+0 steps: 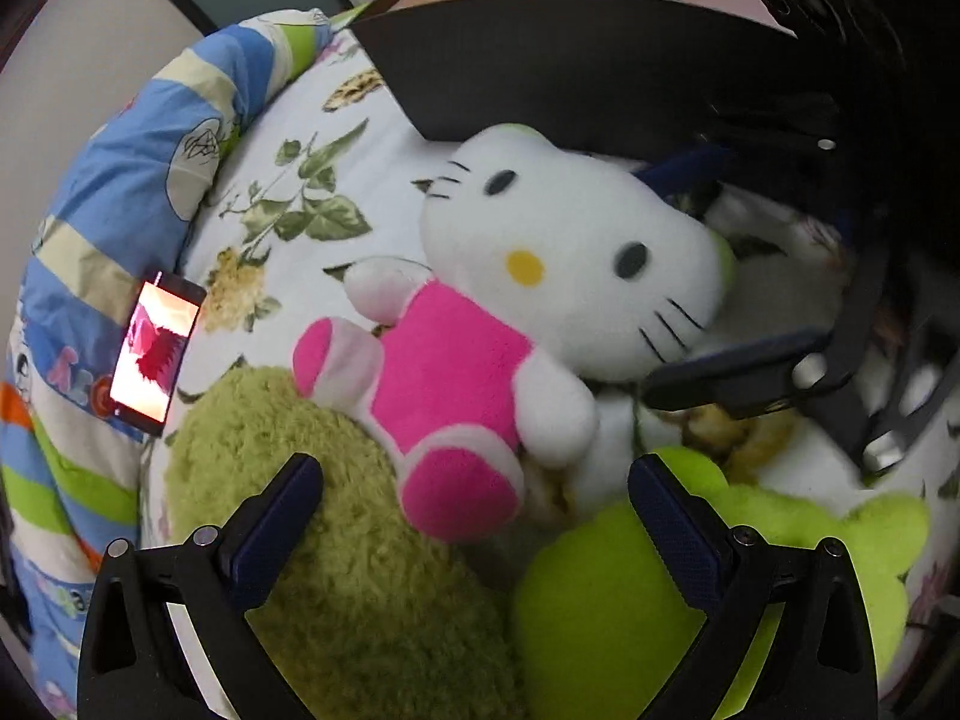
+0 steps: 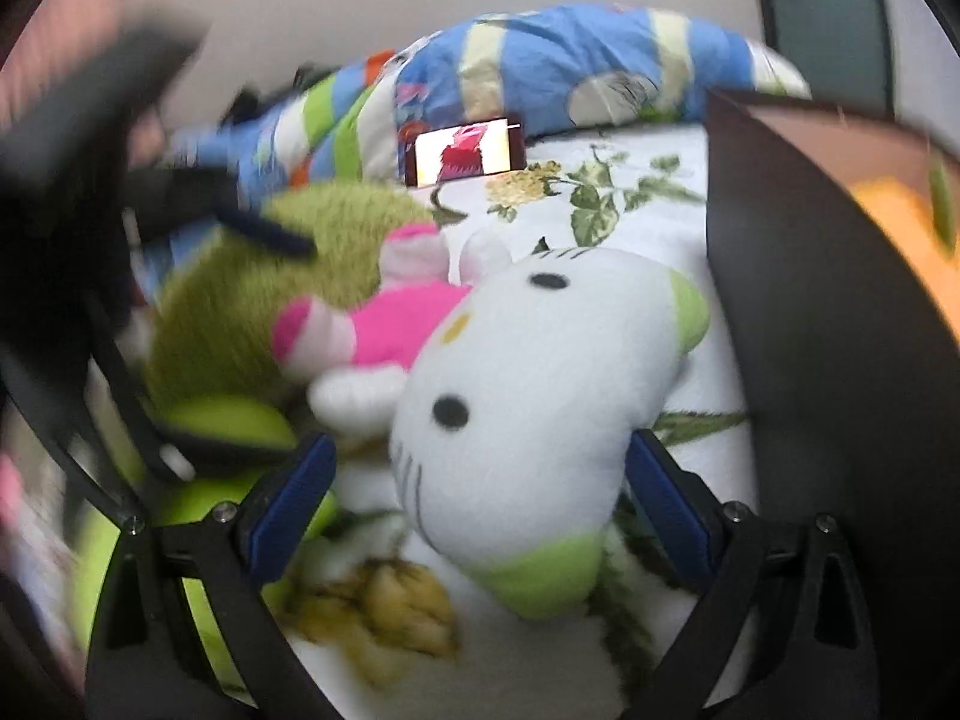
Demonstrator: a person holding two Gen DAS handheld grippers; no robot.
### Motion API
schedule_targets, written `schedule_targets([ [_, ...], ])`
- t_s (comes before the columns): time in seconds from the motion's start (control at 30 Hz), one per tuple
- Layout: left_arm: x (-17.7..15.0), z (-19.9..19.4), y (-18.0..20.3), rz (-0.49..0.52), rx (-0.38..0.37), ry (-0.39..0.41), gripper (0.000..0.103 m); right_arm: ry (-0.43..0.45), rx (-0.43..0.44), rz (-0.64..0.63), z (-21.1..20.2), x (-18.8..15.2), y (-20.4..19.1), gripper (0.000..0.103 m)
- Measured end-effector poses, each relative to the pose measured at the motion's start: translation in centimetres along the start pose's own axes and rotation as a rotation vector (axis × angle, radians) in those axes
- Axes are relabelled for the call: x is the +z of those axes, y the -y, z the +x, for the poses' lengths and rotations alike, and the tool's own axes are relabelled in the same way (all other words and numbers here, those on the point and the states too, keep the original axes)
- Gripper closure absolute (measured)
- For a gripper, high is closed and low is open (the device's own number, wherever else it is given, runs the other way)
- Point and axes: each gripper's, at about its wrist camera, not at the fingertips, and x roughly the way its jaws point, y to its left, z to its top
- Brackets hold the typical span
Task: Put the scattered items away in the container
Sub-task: 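Close the right tool on Hello Kitty while the left tool clamps its body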
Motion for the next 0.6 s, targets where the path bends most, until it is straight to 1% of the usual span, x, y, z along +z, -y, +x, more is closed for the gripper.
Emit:
schedule_targets([
  [0.07,0.4,0.3,-0.5,-0.013,0.023,0.079,0.001,0.000,0.043,0.161,-0.2,0.2,0.9,0.006],
  [0.1,0.7,0.4,-0.7,-0.011,0.021,0.122,0.001,-0.002,0.062,0.245,-0.1,0.3,1.4,0.006],
  [0.13,1.0,0.7,-0.8,-0.003,0.010,0.157,0.001,-0.009,0.071,0.306,0.1,0.5,1.8,0.003],
  [0.17,1.1,0.8,-0.7,0.005,0.008,0.167,0.001,-0.020,0.069,0.337,0.5,0.8,1.9,0.002],
  [0.2,1.3,1.3,-0.6,0.012,0.021,0.152,0.001,-0.033,0.059,0.345,0.9,1.2,1.9,0.002],
  [0.23,1.4,1.9,-0.6,0.015,0.033,0.121,0.001,-0.048,0.046,0.353,1.4,1.5,1.8,0.002],
  [0.3,1.4,3.3,-0.6,0.003,0.017,0.052,0.001,-0.067,0.025,0.349,2.2,1.9,1.6,0.000],
  [0.33,1.5,3.9,-0.5,-0.007,0.016,0.031,0.001,-0.077,0.014,0.340,2.7,2.0,1.5,0.000],
  [0.43,1.8,4.8,0.6,0.014,0.058,-0.006,0.001,-0.140,-0.025,0.303,4.6,2.0,1.3,0.000],
  [0.47,1.9,4.9,0.9,0.015,0.062,-0.012,0.001,-0.153,-0.029,0.299,5.2,1.9,1.4,0.000],
  [0.5,1.9,4.9,0.9,0.006,0.055,-0.005,0.001,-0.142,-0.037,0.290,5.3,2.1,1.5,0.000],
  [0.6,1.7,4.8,0.6,-0.025,0.044,0.038,0.001,-0.101,-0.018,0.289,5.2,2.2,1.6,0.000],
])
